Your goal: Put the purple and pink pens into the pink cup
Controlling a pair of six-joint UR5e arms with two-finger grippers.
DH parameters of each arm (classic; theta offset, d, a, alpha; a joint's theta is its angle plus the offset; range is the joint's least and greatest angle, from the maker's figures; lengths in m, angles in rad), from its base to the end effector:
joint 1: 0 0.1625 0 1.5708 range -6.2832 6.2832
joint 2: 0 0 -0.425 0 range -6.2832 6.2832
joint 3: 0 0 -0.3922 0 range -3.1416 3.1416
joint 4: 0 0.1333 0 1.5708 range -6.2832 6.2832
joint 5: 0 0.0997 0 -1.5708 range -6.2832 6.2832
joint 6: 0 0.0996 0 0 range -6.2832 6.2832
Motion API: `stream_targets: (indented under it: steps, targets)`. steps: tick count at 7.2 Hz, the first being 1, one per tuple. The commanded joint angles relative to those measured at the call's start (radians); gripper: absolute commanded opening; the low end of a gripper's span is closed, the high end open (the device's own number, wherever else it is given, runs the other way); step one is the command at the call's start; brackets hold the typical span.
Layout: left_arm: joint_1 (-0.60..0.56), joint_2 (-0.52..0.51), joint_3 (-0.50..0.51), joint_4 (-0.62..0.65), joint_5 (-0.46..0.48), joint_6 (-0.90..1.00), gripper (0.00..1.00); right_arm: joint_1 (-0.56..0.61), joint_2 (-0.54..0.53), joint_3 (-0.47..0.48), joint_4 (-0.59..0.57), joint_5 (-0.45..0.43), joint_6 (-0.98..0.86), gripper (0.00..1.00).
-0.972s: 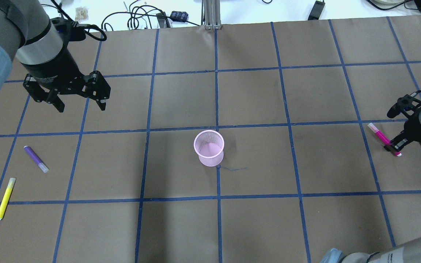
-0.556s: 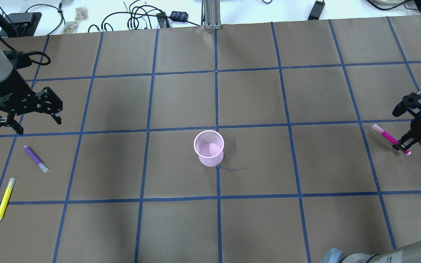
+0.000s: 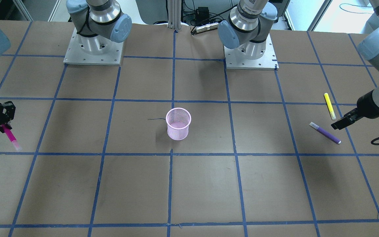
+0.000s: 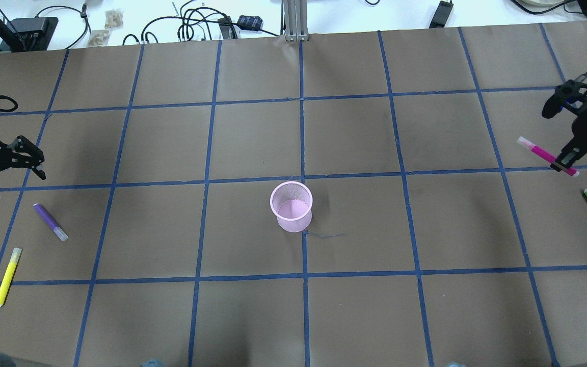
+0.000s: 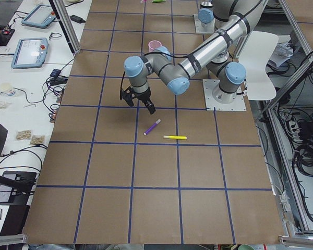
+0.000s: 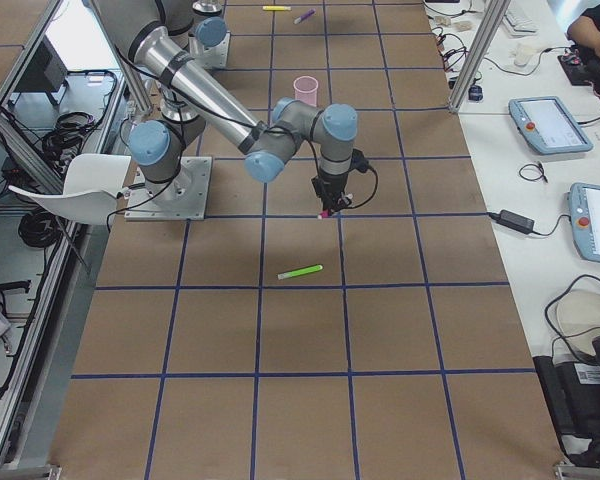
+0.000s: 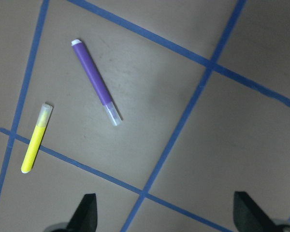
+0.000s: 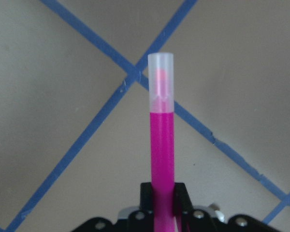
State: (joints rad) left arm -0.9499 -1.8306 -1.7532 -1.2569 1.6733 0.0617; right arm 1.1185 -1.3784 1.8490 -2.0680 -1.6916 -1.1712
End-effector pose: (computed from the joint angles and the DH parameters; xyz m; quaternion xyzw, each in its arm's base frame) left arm 0.2198 -0.5188 0.2944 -0.2719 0.9588 0.0774 0.0267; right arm -0.1239 -0.5325 0.3056 0.3503 -0.9346 -0.0347 0.0512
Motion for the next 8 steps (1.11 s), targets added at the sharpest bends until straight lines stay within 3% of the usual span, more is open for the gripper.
stream_targets:
  steps: [1, 4, 7, 8]
  targets:
    - [0.022, -0.062, -0.002, 0.126, 0.000, 0.035, 1.00, 0.192, 0.002, -0.166, 0.220, -0.080, 0.134, 0.00]
    - [0.094, -0.101, -0.029, 0.156, -0.006, 0.029, 1.00, 0.468, 0.018, -0.195, 0.227, -0.166, 0.211, 0.00]
    - [0.091, -0.134, -0.026, 0.273, -0.013, -0.269, 1.00, 0.686, 0.064, -0.238, 0.224, -0.175, 0.342, 0.00]
    - [0.094, -0.121, -0.035, 0.263, -0.044, -0.284, 1.00, 0.764, 0.096, -0.263, 0.232, -0.236, 0.381, 0.00]
